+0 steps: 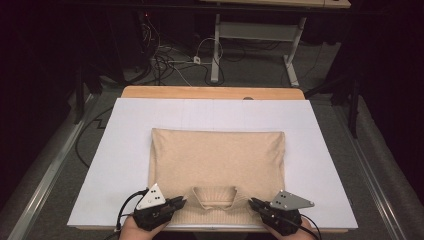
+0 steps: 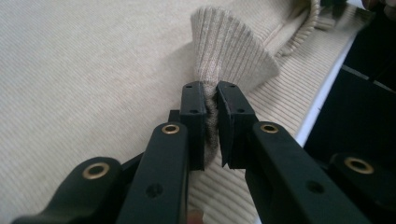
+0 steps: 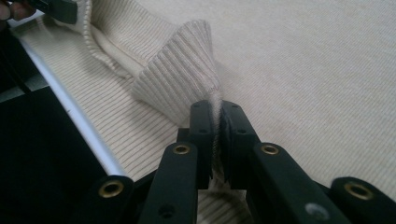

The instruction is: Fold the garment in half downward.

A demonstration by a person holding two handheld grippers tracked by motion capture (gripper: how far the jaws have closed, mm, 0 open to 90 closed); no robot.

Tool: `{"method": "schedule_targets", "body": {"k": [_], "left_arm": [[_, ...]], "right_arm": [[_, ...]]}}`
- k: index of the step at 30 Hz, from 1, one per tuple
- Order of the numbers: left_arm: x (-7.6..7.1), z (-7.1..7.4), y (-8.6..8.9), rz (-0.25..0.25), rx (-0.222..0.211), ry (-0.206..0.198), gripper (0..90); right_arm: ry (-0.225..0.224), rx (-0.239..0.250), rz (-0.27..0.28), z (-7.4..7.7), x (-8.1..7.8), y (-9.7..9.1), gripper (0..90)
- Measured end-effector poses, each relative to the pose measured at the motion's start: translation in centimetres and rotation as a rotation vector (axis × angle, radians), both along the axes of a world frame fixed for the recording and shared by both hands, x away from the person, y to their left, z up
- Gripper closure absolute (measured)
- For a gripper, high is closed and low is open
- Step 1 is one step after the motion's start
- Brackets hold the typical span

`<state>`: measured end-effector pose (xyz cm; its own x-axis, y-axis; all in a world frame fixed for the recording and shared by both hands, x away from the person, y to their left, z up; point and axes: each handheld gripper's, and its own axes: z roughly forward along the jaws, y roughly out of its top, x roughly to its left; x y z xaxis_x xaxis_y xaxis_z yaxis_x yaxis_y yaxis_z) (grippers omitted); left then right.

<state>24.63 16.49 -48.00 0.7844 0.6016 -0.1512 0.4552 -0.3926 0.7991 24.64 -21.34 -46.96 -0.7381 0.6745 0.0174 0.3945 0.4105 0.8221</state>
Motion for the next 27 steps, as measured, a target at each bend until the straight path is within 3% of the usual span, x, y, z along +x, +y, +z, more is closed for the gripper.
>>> {"method": "schedule_targets", "body": {"k": [5,10,15,18,22,27], "left_arm": [[-0.9,-0.2,0.3,-0.027,0.015,0.002,79.2],[-1.4,0.0,1.1,-0.028,-0.014,-0.001,74.7],[-1.6,0.7,1.6,0.000,-0.029,-0.053,71.9],[-0.5,0.9,1.0,0.034,-0.046,-0.048,72.2],[0.9,1.0,0.0,0.086,-0.017,-0.031,82.5],[0.6,0.6,-1.1,0.026,0.035,-0.016,85.1]], "right_arm": [[-0.002,-0.010,0.025,0.0,-1.1,-0.3,85.1],[0.008,0.011,0.030,0.1,-1.4,-1.0,79.4],[-0.018,0.051,0.012,1.0,-1.6,-1.6,78.5],[-0.046,0.059,-0.023,1.1,-1.2,-1.4,82.0],[-0.060,0.040,-0.055,1.2,-0.5,-0.3,90.0],[-0.011,0.000,-0.040,0.2,0.1,0.5,90.0]]}}
